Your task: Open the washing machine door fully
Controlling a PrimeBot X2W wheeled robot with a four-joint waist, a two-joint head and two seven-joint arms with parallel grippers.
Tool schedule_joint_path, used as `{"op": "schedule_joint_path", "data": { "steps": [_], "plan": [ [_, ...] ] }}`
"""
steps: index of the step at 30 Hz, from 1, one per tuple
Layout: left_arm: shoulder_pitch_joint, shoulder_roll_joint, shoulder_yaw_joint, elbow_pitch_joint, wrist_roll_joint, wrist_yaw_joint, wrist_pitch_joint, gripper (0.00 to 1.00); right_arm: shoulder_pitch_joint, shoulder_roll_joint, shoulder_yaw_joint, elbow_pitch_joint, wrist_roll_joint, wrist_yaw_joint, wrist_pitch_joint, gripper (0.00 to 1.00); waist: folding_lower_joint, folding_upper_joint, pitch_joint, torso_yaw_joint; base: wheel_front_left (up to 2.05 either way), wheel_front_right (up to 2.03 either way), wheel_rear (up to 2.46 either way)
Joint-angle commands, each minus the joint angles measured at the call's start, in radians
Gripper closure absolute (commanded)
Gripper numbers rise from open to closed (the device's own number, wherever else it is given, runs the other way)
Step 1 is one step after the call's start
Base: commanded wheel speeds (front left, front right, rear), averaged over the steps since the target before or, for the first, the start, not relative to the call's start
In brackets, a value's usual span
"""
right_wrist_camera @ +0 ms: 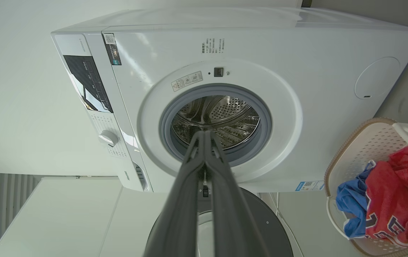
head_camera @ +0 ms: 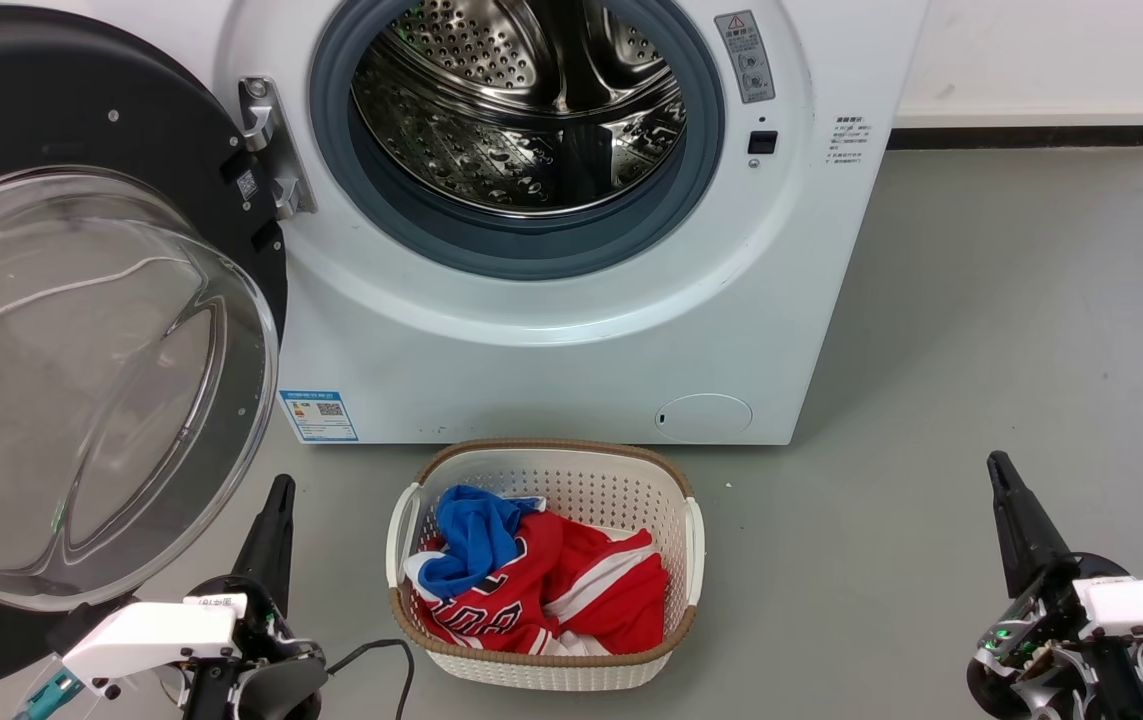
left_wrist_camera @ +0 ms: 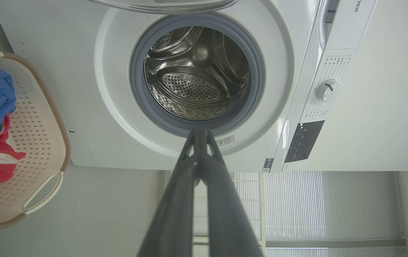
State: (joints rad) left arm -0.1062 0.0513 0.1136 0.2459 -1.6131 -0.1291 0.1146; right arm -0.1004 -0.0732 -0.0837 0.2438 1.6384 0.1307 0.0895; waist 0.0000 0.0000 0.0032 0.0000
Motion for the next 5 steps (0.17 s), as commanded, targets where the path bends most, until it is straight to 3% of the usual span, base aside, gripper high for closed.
{"op": "schedule_joint_path", "data": {
  "steps": [1, 5],
  "plan": [
    [-0.007, -0.002, 0.003, 0.001, 0.0, -0.004, 0.003, 1.0, -0.013, 0.003, -0.002, 0.002, -0.003, 0.0, 0.005, 1.0, 0.0, 0.0, 0.0, 0.0, 0.0, 0.0, 0.0],
    [-0.007, -0.002, 0.003, 0.001, 0.0, -0.004, 0.003, 1.0, -0.013, 0.004, -0.003, 0.002, -0.004, 0.0, 0.007, 1.0, 0.0, 0.0, 0.0, 0.0, 0.0, 0.0, 0.0]
  ]
}}
